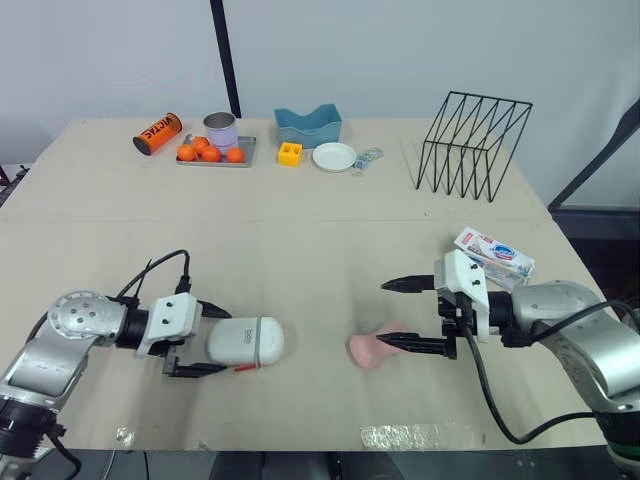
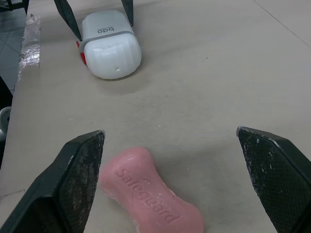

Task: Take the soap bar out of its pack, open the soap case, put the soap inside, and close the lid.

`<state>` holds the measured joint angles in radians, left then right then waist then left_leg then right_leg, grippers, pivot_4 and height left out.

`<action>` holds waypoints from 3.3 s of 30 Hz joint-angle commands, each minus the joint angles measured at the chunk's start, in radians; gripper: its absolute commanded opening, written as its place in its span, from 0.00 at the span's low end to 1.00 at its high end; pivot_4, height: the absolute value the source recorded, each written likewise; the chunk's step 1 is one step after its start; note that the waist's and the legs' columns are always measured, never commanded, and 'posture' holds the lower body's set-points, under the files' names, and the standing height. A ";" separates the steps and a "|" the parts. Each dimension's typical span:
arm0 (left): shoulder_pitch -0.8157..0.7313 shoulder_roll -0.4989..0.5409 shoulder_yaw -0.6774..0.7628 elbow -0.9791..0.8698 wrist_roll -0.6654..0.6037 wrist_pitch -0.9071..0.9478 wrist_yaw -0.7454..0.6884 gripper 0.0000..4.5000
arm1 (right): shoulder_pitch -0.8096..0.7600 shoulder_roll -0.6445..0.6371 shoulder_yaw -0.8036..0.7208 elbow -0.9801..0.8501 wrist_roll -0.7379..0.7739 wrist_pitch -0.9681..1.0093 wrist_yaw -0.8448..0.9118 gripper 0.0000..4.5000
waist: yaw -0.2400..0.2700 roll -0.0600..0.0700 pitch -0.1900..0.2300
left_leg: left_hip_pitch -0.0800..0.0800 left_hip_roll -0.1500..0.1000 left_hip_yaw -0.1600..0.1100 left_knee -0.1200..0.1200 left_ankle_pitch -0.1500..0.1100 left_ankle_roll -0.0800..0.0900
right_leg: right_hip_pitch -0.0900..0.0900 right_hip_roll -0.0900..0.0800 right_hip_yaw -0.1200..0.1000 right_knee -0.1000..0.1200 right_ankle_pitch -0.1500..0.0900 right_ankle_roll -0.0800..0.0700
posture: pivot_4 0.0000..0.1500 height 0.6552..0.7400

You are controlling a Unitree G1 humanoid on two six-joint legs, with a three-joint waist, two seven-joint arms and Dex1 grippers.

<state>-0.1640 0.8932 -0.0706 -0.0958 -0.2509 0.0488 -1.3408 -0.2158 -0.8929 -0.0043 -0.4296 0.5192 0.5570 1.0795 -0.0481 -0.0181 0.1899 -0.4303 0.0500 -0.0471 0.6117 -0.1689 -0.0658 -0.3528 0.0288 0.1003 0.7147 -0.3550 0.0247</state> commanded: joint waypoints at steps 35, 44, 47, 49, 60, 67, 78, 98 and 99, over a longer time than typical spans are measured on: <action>-0.037 -0.012 0.051 0.014 0.013 -0.153 0.037 0.77 | -0.016 -0.043 -0.061 -0.016 0.034 0.061 0.000 1.00 | 0.000 0.000 0.000 | 0.000 0.000 0.000 0.000 0.000 0.000 | 0.000 0.000 0.000 0.000 0.000 0.000 | 1.00 1.00; 0.029 -0.041 0.074 -0.049 -0.018 -0.157 0.085 0.77 | -0.046 -0.129 -0.098 -0.029 0.162 0.255 0.010 1.00 | -0.001 0.000 0.000 | 0.000 0.000 0.000 0.000 0.000 0.000 | 0.000 0.000 0.000 0.000 0.000 0.000 | 1.00 1.00; 0.021 -0.071 0.079 -0.060 -0.025 -0.178 0.113 0.77 | -0.114 -0.056 -0.082 -0.026 0.297 0.449 -0.067 1.00 | -0.002 -0.001 0.000 | 0.001 0.001 0.001 0.001 0.000 0.000 | 0.001 0.001 0.001 0.000 0.001 -0.001 | 1.00 1.00; 0.019 -0.088 0.081 -0.072 -0.038 -0.171 0.127 0.77 | -0.143 -0.015 -0.065 -0.027 0.355 0.539 -0.111 1.00 | 0.000 -0.001 0.000 | 0.000 0.001 0.000 0.001 0.000 0.000 | 0.001 0.001 0.000 0.000 0.001 -0.001 | 1.00 1.00; 0.038 -0.107 0.075 -0.167 -0.083 -0.091 0.178 0.77 | -0.422 0.399 -0.081 0.292 0.638 1.057 -0.487 1.00 | 0.000 -0.002 0.000 | -0.002 0.001 0.000 0.002 0.000 0.001 | -0.001 0.001 0.000 0.001 0.001 -0.001 | 1.00 1.00; 0.048 -0.115 0.059 -0.186 -0.072 -0.089 0.191 0.77 | -0.470 0.440 -0.070 0.415 0.782 1.057 -0.637 1.00 | 0.000 -0.002 0.000 | -0.006 0.001 -0.001 0.003 -0.001 0.001 | -0.004 0.001 -0.001 0.001 0.001 -0.001 | 1.00 1.00; 0.030 -0.128 0.007 -0.167 -0.031 -0.096 0.199 0.77 | -0.477 0.511 -0.075 0.482 0.943 1.057 -0.855 1.00 | -0.002 -0.002 0.000 | -0.008 0.001 -0.001 0.003 -0.001 0.002 | -0.007 0.001 -0.001 0.002 0.001 -0.001 | 1.00 1.00; 0.013 -0.146 -0.014 -0.170 -0.014 -0.090 0.206 0.77 | -0.417 0.444 0.033 0.475 1.245 0.963 -1.087 0.45 | -0.003 -0.002 0.000 | -0.010 0.002 0.001 0.003 -0.001 0.002 | -0.011 0.002 0.001 0.003 0.001 -0.001 | 1.00 1.00; 0.016 -0.145 -0.014 -0.172 -0.013 -0.090 0.206 0.77 | -0.415 0.434 0.042 0.473 1.261 0.955 -1.093 0.45 | -0.003 -0.002 0.000 | -0.010 0.002 0.001 0.003 -0.001 0.002 | -0.011 0.002 0.001 0.003 0.001 -0.001 | 1.00 1.00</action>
<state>-0.1497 0.7483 -0.0902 -0.2466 -0.2535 -0.0450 -1.1432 -0.6282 -0.4396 0.0129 0.0719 1.6989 1.5282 -0.0032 -0.0509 -0.0202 0.1895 -0.4407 0.0517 -0.0466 0.6150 -0.1698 -0.0642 -0.3640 0.0312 0.1013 0.7176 -0.3540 0.0236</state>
